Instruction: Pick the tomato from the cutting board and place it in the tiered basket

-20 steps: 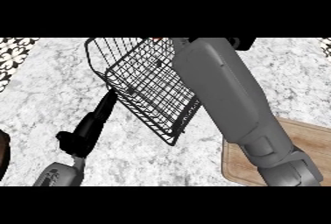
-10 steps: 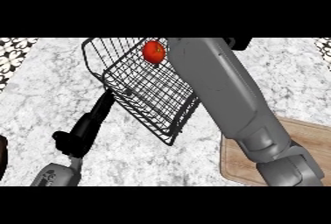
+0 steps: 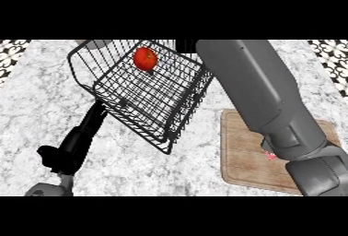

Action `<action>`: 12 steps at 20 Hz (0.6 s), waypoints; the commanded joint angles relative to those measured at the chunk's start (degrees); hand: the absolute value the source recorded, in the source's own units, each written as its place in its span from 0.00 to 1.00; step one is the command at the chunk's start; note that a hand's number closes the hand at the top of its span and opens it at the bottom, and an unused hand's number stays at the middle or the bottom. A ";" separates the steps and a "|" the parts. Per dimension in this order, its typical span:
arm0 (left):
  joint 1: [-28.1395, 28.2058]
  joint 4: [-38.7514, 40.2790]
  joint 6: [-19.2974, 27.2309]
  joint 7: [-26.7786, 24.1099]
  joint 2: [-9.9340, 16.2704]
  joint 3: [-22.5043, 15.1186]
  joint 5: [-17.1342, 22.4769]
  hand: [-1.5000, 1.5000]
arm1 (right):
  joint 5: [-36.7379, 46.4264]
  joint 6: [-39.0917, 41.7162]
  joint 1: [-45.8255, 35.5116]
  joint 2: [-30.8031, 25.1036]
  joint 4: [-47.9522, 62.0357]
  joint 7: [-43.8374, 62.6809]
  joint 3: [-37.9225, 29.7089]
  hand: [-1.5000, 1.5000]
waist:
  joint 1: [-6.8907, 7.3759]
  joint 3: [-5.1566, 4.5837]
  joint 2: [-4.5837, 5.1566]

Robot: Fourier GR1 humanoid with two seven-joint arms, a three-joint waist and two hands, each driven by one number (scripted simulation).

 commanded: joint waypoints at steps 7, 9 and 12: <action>3.68 0.01 2.23 0.32 -0.64 1.71 0.36 0.50 | 6.26 -4.86 11.60 -6.39 -20.55 6.53 -4.73 0.00 | -5.74 -0.13 -1.26; 5.42 -1.72 1.48 0.58 0.20 2.19 1.21 0.50 | 7.85 -2.75 16.09 -5.14 -25.28 7.45 -3.63 0.00 | -5.80 -0.16 -1.54; 4.73 -1.40 2.56 1.62 -0.12 2.60 1.01 0.50 | 5.49 2.03 22.06 -6.85 -32.87 6.52 -3.92 0.00 | -7.85 -0.11 -1.58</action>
